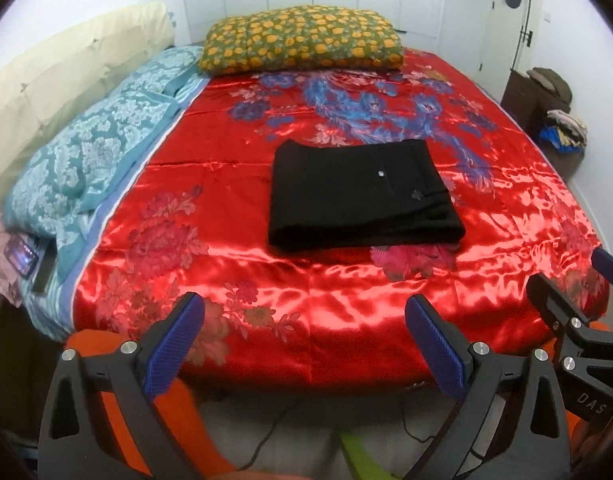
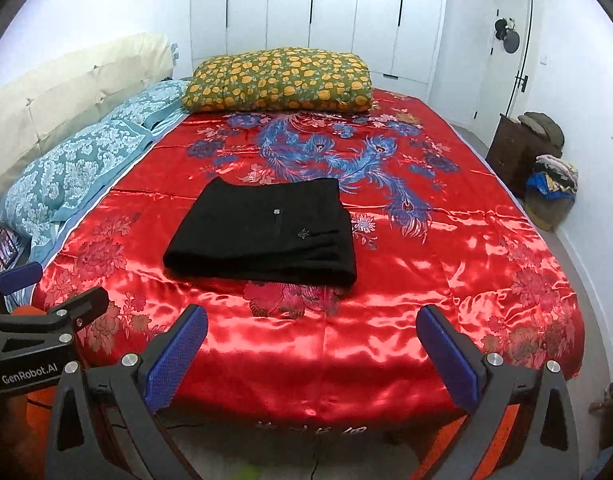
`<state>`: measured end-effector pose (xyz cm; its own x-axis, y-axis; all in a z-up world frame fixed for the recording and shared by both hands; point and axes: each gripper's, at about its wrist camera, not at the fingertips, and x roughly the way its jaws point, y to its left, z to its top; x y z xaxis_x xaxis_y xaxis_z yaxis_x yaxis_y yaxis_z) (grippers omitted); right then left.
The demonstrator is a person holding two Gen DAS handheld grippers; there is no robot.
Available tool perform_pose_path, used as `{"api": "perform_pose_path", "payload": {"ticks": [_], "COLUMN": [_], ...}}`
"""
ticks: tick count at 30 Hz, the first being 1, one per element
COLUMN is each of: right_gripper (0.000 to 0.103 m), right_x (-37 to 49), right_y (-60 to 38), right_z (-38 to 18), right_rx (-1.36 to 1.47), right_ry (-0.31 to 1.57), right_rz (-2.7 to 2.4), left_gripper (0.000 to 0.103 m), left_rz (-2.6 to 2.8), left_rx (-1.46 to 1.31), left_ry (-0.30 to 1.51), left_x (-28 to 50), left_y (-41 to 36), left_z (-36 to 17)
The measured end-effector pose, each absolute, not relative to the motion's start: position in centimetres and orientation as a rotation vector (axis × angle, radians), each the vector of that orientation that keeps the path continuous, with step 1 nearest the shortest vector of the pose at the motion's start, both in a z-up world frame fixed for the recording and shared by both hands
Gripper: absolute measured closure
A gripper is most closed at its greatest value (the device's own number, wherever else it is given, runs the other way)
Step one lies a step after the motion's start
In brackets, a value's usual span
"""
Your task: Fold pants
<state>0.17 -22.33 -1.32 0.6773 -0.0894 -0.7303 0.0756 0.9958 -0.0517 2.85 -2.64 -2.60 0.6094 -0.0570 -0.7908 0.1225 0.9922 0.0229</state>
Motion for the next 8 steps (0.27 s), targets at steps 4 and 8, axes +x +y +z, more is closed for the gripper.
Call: {"api": "perform_pose_path", "payload": {"ticks": [4, 8], "right_gripper": [0.000, 0.000], "right_x": [0.24, 0.28], "right_y": [-22.39, -22.37], "right_z": [-1.52, -1.36], "right_rx": [-0.014, -0.010], "right_ry": [0.828, 0.823], "right_rz": [-0.091, -0.094], "left_gripper": [0.002, 0.002], "left_rz": [-0.114, -0.090], "left_rx": [0.062, 0.096], "left_ry": [0.921, 0.888], "left_x": [2.84, 2.35], "left_y": [-2.55, -2.96], "left_z": [-2.66, -2.51]}}
